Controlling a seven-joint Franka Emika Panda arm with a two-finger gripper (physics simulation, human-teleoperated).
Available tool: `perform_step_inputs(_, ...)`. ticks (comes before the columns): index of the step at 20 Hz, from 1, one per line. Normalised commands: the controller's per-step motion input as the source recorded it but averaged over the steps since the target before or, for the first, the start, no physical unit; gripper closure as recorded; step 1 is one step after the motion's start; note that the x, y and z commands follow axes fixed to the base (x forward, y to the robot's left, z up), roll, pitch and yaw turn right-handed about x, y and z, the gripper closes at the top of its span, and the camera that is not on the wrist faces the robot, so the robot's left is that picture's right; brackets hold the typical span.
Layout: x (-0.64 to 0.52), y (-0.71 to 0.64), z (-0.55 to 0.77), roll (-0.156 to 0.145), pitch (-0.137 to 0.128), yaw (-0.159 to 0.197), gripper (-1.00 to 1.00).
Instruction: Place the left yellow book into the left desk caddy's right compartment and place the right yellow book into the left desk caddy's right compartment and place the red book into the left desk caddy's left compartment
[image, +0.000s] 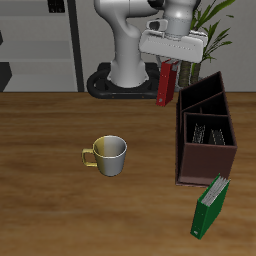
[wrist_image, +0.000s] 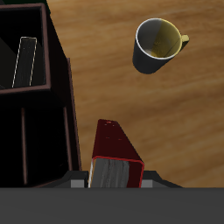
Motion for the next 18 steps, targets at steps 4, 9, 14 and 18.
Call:
perform_step_inputs(4, -0.34, 0.21, -0.24, 0.002, 0.057, 0.024, 1.0)
perform_step_inputs(9, -0.5, 0.23, 0.14, 0.049, -0.022, 0.055, 1.0)
perform_step_inputs(14, -0.27, 0.24, 0.21, 0.083, 0.06, 0.012, 1.0)
perform_step_inputs(18, -0.19, 0.1, 0.26, 0.038, -0.003, 0.018, 1.0)
